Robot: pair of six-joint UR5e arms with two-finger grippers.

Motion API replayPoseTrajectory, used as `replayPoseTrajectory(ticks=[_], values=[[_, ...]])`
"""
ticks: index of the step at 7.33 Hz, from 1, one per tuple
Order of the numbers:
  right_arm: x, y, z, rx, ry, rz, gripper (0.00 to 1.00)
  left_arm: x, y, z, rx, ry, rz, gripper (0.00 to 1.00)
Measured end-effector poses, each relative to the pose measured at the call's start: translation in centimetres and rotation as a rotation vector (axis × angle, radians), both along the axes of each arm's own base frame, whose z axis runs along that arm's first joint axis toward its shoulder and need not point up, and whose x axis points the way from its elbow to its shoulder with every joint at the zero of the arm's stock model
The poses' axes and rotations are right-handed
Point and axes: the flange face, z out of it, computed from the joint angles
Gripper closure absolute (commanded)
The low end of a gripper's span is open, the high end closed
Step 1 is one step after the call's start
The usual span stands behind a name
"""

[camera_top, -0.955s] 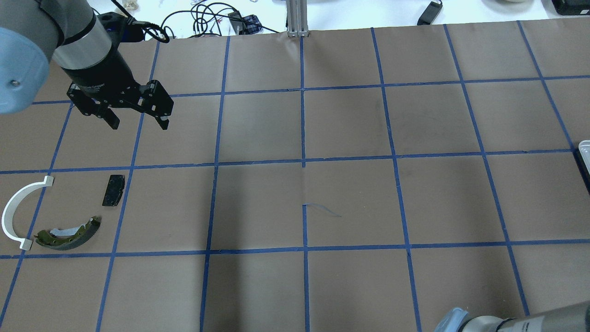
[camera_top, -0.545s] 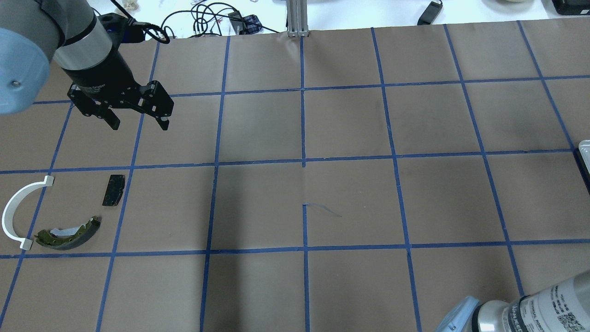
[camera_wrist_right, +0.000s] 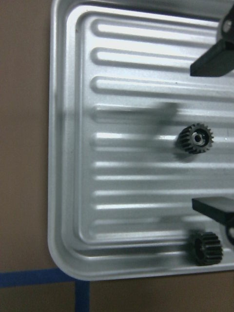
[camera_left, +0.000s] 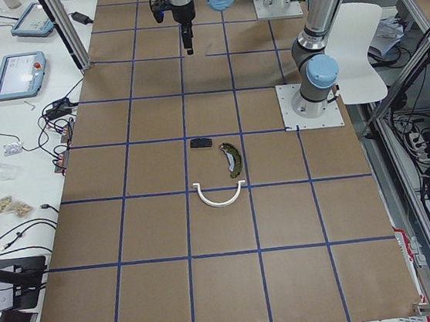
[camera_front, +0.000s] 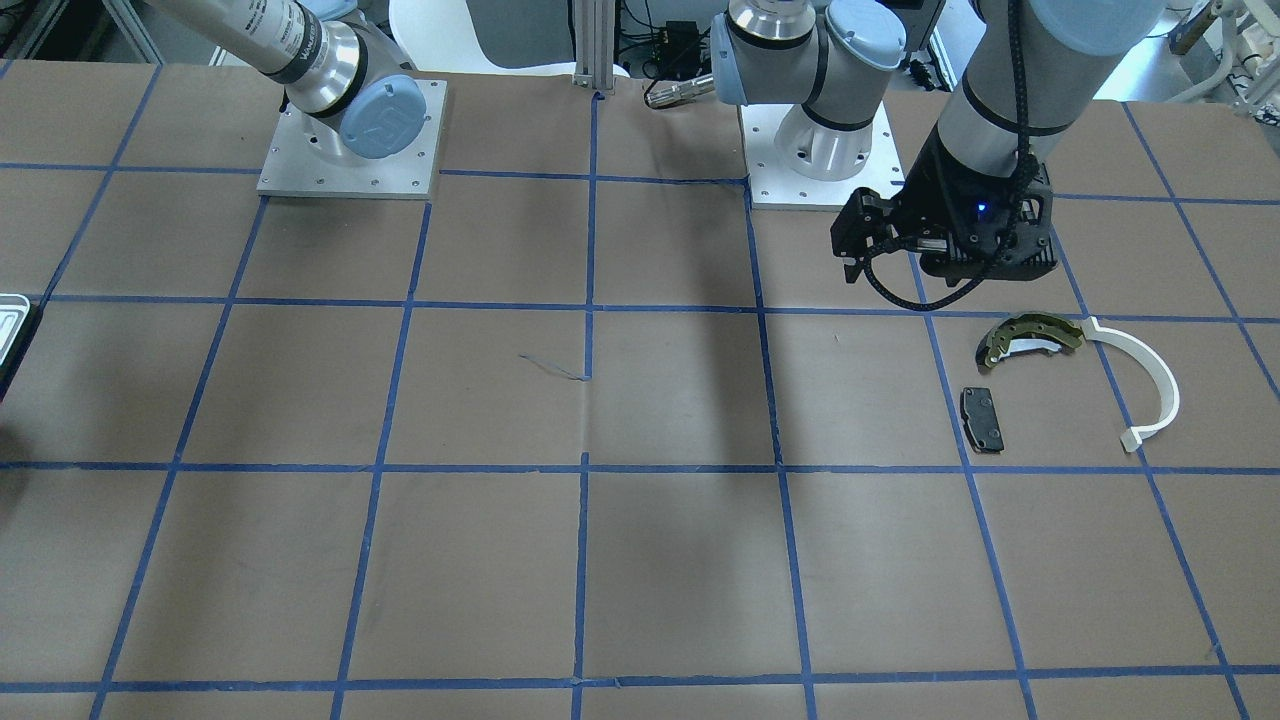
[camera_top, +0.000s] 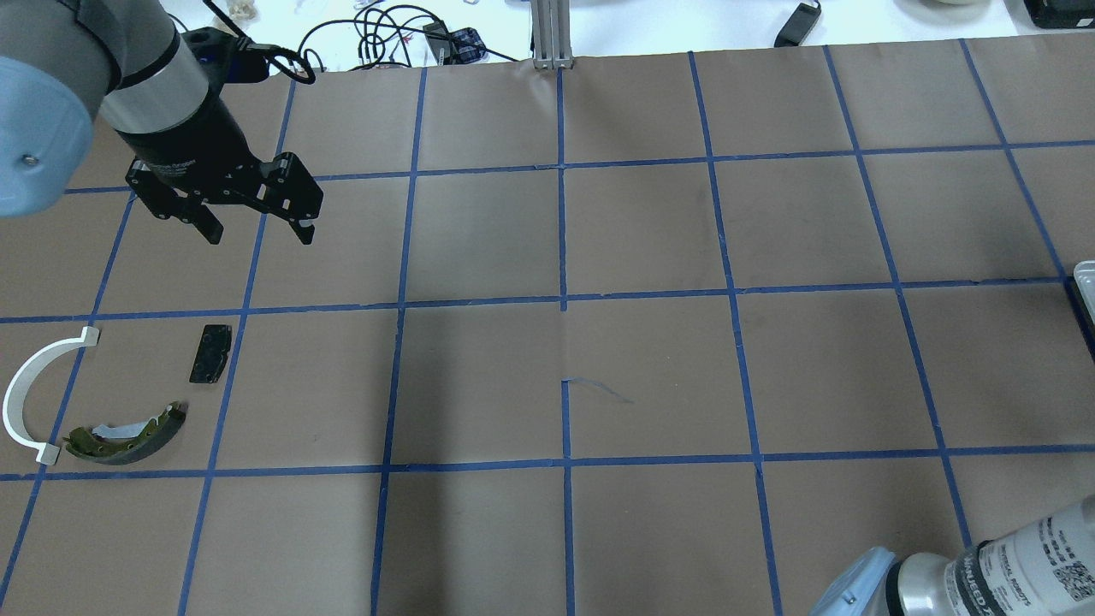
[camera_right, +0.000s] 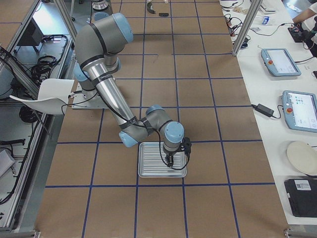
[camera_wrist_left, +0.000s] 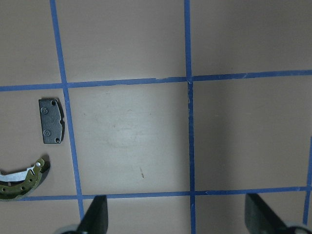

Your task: Place bearing gear from tray to pile

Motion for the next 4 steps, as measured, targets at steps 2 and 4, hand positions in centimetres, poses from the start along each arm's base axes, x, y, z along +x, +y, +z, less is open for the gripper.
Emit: replayPoseTrajectory(ticks=[2,4], values=[[-0.56,0.05,-0.94,-0.005,0.01,0.005,0.51,-0.01,0.0,0.0,0.0,0.001,0.0,0.0],[-0.63,0.17,-0.93,0.005,0.01,0.006,0.59,-0.01,-0.01,0.02,-0.002,0.001,0.001,0.0]])
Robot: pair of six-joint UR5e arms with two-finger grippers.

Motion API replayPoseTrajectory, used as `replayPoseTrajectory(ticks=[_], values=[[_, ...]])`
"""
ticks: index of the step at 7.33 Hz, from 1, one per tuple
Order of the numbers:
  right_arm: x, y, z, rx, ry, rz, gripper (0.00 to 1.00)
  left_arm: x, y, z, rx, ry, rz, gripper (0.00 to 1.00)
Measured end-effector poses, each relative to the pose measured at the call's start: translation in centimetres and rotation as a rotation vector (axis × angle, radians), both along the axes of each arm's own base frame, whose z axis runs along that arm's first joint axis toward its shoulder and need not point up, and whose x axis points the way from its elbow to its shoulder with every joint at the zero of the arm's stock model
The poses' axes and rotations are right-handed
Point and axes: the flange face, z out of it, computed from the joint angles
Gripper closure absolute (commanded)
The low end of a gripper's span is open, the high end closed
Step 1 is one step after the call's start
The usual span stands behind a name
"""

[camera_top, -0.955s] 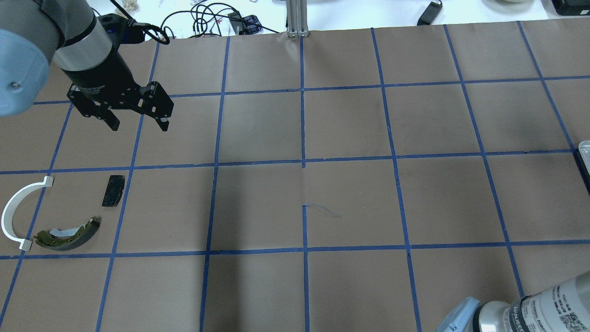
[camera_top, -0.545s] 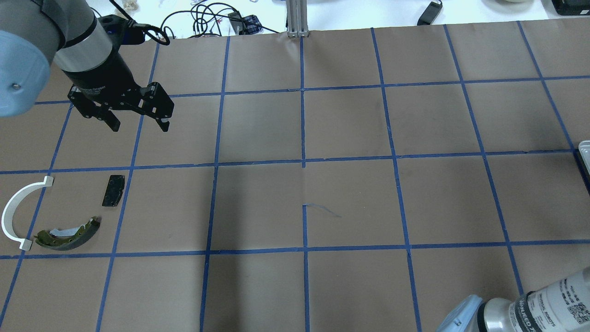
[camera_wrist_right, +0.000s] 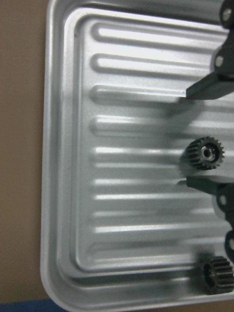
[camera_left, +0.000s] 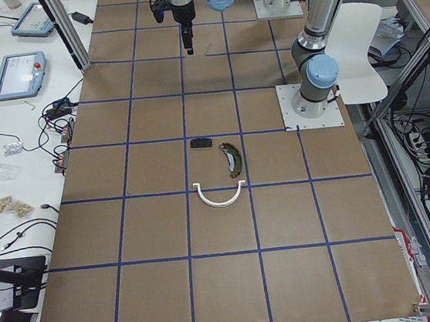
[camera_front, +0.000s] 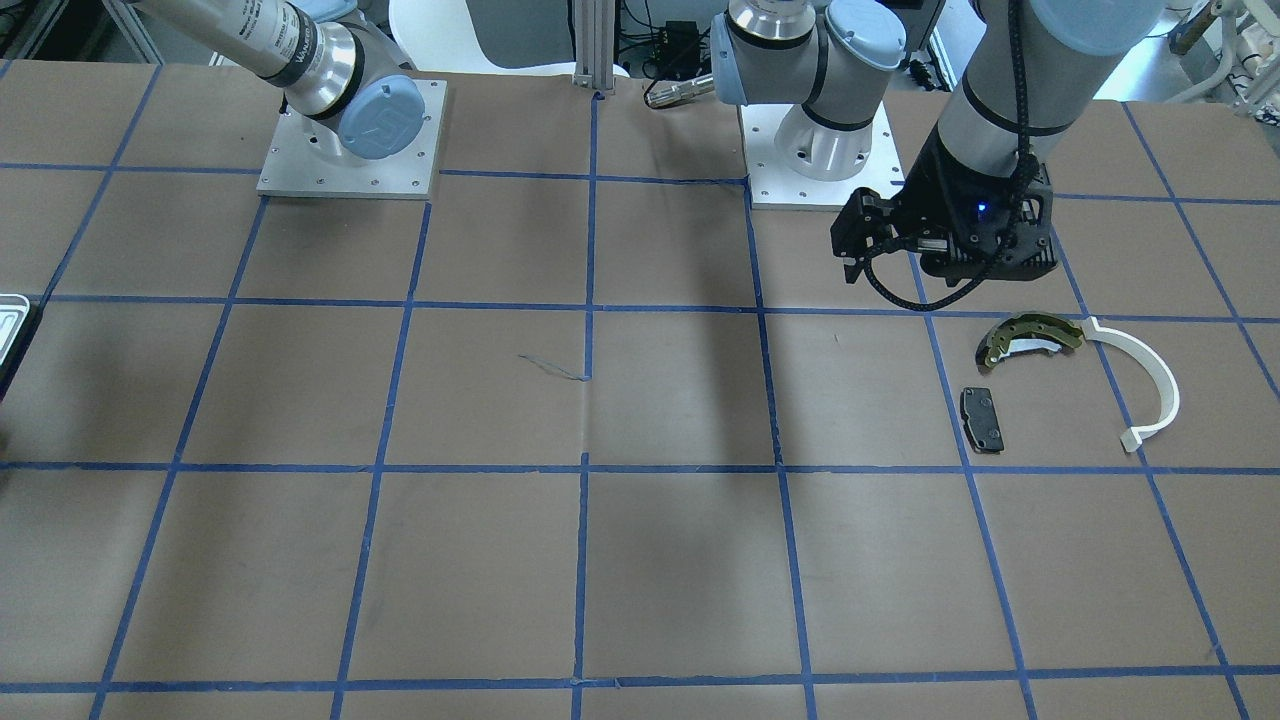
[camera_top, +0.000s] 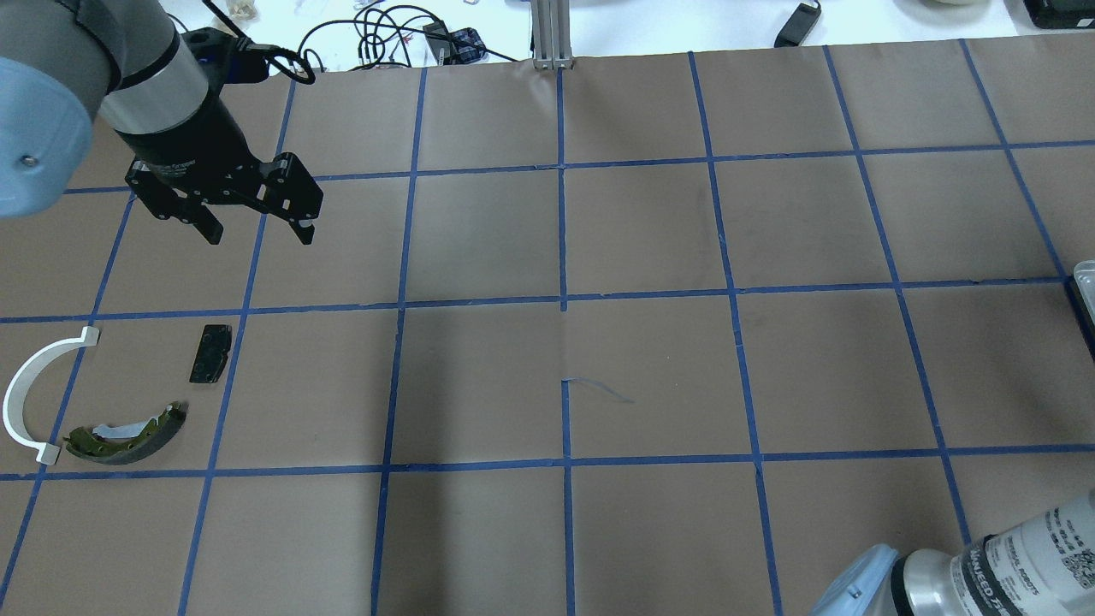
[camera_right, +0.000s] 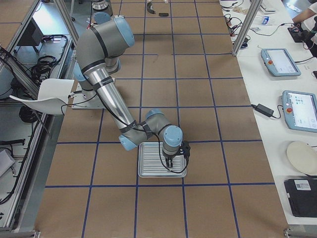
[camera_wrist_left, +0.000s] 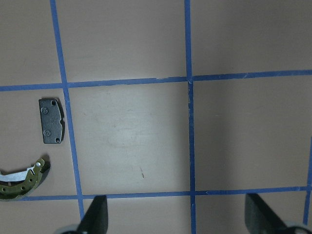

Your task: Place bearing gear from tray to pile

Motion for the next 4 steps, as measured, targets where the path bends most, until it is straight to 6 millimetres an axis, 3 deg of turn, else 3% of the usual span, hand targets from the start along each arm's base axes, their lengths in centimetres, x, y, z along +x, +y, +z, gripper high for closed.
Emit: replayPoseTrajectory(ticks=[3,4], values=[[0.05,0.08,0.19,0.009,-0.007,0.0,0.93,0.0,-0.05,0.03,-0.004,0.0,-0.001,0.0],[0.03,0.1,0.25,0.013,-0.01,0.003,1.0,0.0,-0.05,0.05,-0.005,0.0,-0.001,0.0]])
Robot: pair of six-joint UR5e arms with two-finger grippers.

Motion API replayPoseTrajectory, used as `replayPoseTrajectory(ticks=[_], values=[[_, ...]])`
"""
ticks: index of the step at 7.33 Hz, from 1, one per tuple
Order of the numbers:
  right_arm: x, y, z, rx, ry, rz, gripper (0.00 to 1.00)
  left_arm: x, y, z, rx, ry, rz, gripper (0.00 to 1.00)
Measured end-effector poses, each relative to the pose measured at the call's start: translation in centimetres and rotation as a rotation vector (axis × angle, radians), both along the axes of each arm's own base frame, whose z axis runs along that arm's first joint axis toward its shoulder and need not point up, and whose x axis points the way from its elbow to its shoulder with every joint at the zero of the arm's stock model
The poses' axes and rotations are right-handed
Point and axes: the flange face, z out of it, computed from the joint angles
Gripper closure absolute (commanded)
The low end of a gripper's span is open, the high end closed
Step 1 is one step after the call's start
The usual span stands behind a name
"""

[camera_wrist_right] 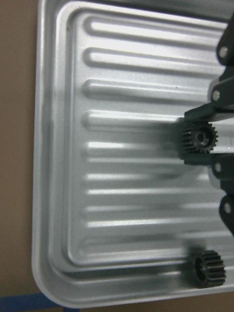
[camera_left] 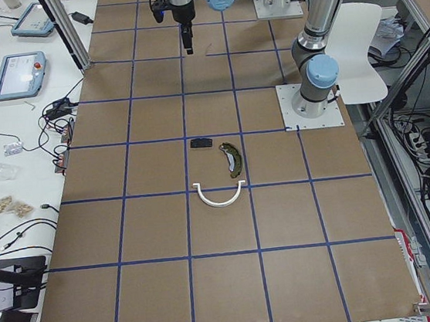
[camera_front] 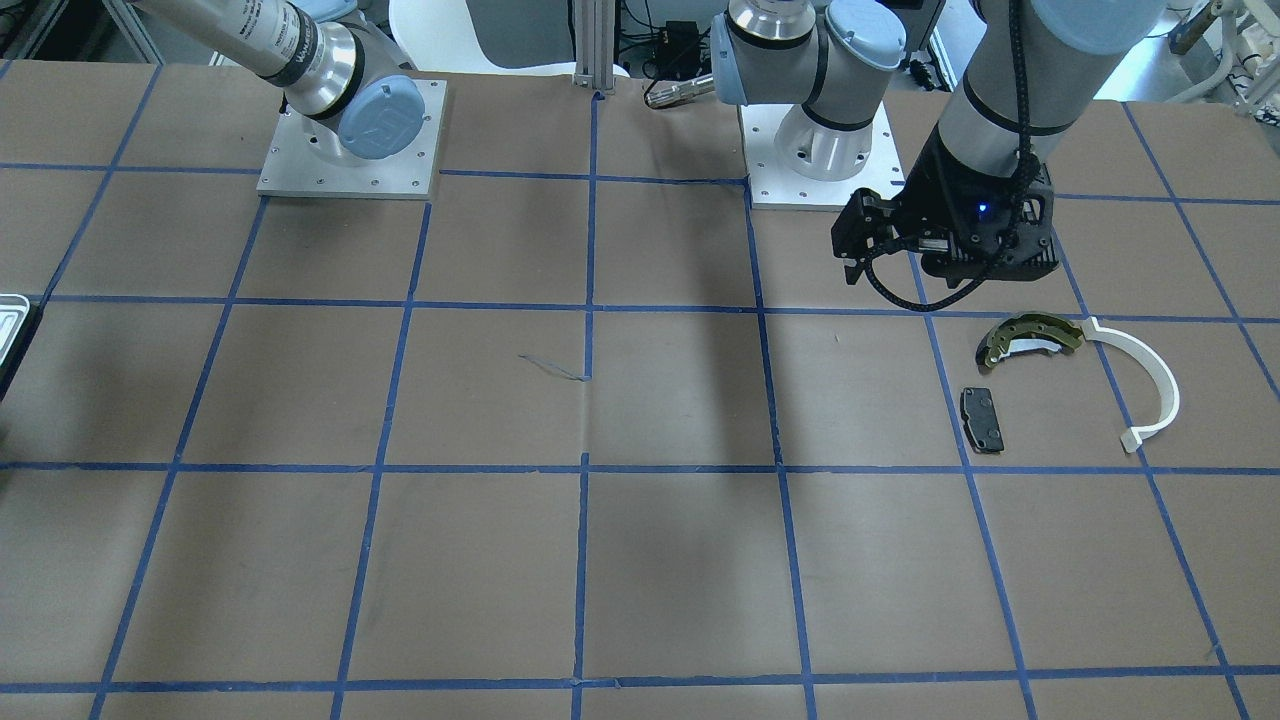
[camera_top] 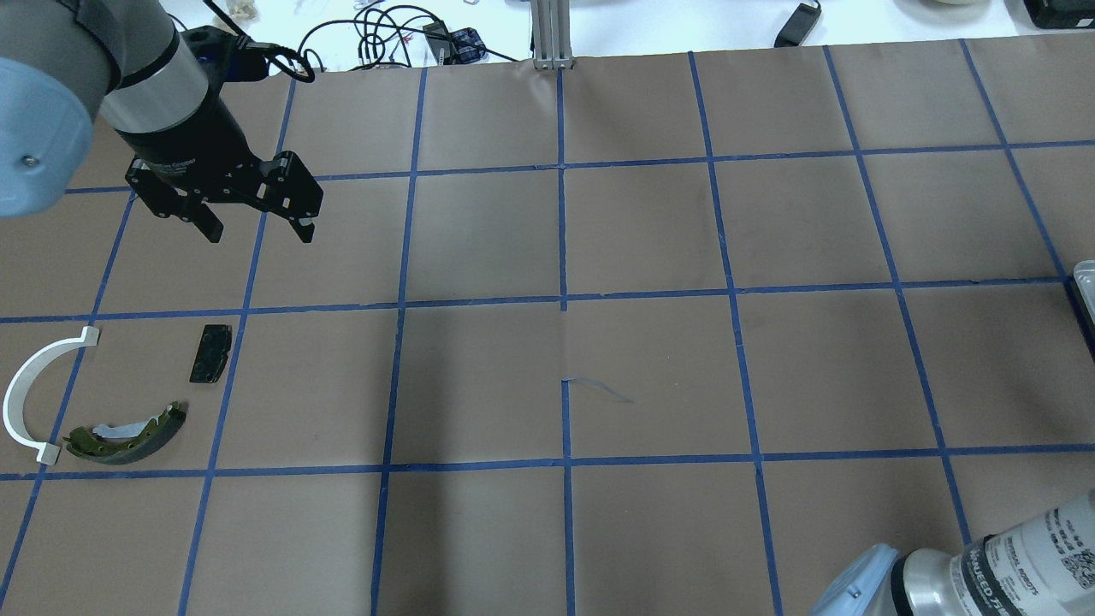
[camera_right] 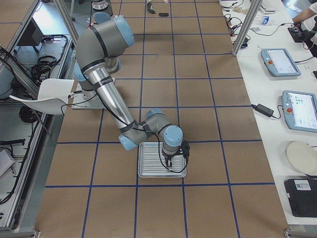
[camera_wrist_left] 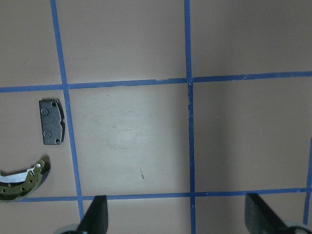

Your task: Place bearing gear from tray to pile

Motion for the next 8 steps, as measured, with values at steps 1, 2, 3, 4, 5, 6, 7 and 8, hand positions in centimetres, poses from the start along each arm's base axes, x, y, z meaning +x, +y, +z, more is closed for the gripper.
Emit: replayPoseTrajectory(ticks=[1,2,3,4,5,6,7,8], values=[[0.0,0.0,0.0,0.002,-0.002,0.004,1.0,0.0,0.0,0.0,-0.001,0.0,0.001,0.0],[0.1,0.0,0.6,-0.002,0.004,0.004,1.0,0.0,0.0,0.0,-0.001,0.0,0.001,0.0],[0.6,-0.2,2.0,-0.012,0.019,0.001,1.0,0.0,0.0,0.0,-0.001,0.0,0.0,0.0],[2.5,-1.3,4.2,-0.025,0.038,0.007,1.0,0.0,0.0,0.0,-0.001,0.0,-0.001,0.0],[7.0,-3.9,6.2,-0.027,0.054,0.02,1.0,0.0,0.0,0.0,-0.001,0.0,-0.002,0.0],[13.0,-6.7,7.7,-0.016,0.061,0.021,1.0,0.0,0.0,0.0,0.0,-0.001,-0.002,0.0],[20.7,-8.9,8.3,0.0,0.051,0.006,1.0,0.0,0.0,-0.1,0.0,-0.001,-0.002,0.0],[29.5,-10.0,8.3,0.02,0.038,-0.016,1.0,0.0,0.0,-0.1,0.0,0.0,-0.001,0.0]])
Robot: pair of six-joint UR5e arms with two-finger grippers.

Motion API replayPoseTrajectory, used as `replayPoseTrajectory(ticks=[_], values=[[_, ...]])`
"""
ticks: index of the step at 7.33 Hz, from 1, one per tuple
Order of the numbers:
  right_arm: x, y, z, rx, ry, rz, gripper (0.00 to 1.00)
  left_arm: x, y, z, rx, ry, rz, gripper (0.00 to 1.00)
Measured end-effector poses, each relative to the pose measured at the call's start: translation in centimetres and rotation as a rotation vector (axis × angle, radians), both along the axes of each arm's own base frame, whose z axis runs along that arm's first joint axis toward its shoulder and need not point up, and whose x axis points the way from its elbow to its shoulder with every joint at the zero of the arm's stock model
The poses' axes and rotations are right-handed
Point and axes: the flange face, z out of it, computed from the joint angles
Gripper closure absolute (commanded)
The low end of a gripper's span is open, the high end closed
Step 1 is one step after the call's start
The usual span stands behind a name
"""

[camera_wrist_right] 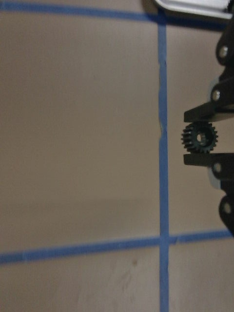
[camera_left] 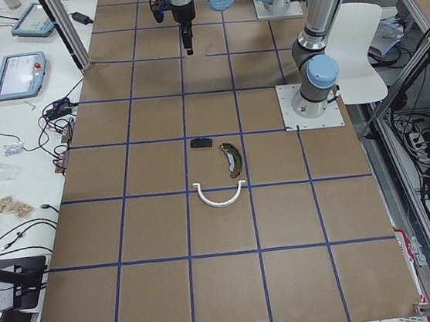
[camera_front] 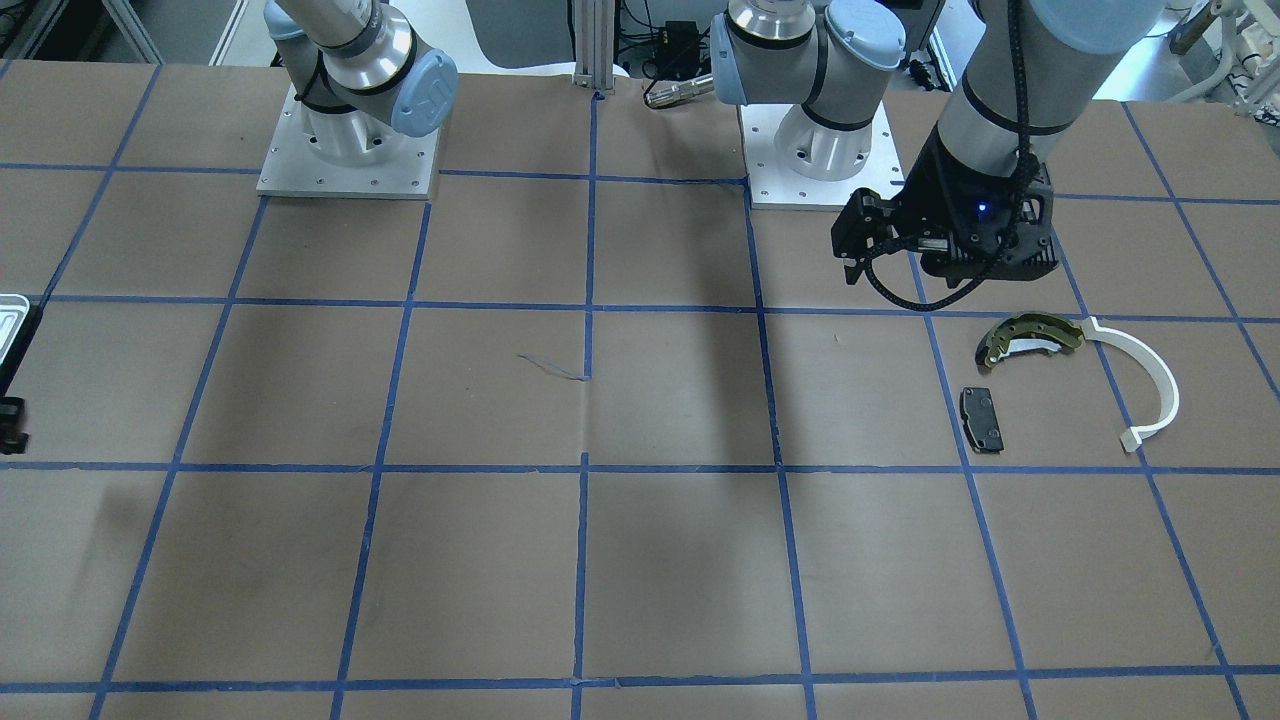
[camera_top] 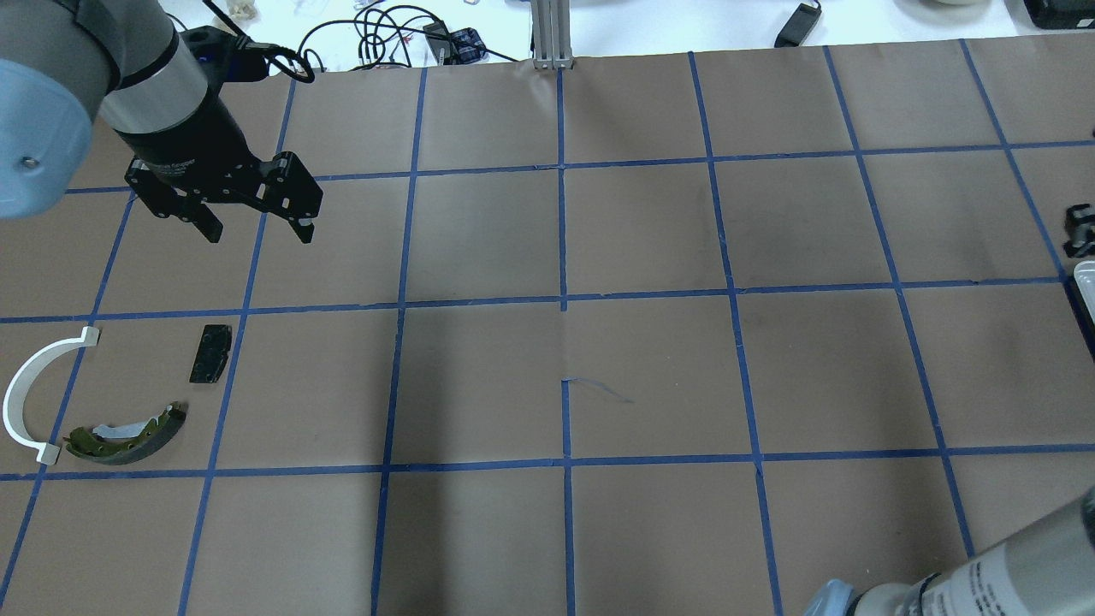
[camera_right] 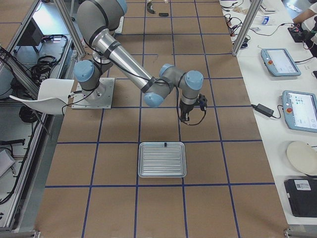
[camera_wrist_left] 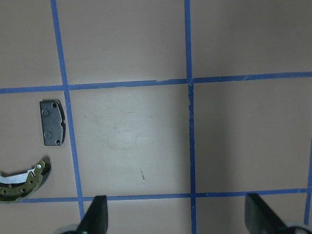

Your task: Place bearing gear from tray to pile

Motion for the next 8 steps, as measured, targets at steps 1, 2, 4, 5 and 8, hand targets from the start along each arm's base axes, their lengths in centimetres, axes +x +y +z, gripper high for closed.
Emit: replayPoseTrajectory(ticks=[1,2,4,5,8], values=[[9.2,-0.5,0.2,0.002,-0.003,-0.01,1.0,0.0,0.0,0.0,0.0,0.0,0.001,0.0],[18.4,-0.5,0.6,-0.023,-0.004,0.001,1.0,0.0,0.0,0.0,0.0,0.0,0.002,0.0],[34.8,1.8,0.2,-0.072,-0.011,0.039,1.0,0.0,-0.2,-0.2,0.004,-0.001,-0.001,0.0],[41.0,3.8,-1.5,-0.062,-0.011,0.048,1.0,0.0,-0.3,-0.4,0.007,-0.002,-0.003,0.0],[53.2,8.5,-6.9,-0.095,-0.028,0.049,0.7,0.3,-0.7,-0.4,-0.008,-0.011,0.001,0.0]])
